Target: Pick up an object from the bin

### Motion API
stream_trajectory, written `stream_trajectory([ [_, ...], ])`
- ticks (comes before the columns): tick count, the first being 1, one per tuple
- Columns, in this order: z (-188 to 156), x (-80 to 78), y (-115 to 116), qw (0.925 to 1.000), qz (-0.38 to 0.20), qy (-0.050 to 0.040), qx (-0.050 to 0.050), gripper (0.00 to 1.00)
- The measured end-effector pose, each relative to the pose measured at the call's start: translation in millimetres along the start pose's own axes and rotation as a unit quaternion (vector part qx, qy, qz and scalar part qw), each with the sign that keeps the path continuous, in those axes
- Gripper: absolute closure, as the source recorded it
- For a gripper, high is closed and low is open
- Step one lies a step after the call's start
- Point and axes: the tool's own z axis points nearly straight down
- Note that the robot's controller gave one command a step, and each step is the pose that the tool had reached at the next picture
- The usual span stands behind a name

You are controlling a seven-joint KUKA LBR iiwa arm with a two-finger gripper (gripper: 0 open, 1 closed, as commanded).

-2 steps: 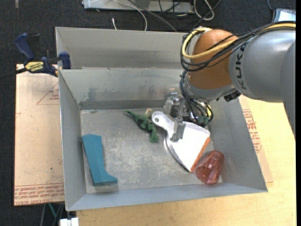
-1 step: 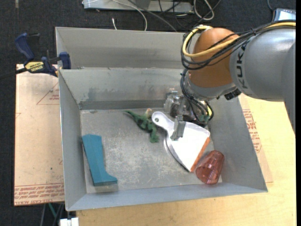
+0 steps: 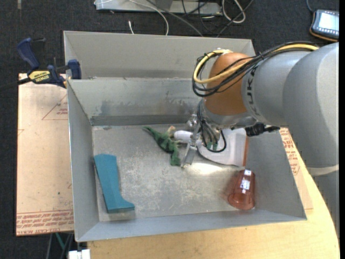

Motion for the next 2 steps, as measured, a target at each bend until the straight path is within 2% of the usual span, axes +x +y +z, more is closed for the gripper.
stream_trajectory([
  [1,-59,9.2,3,0.9997,0.024,0.0003,0.0,0.0],
  [2,-29,5.7,35,0.9923,0.124,0.0056,0.002,0.0],
])
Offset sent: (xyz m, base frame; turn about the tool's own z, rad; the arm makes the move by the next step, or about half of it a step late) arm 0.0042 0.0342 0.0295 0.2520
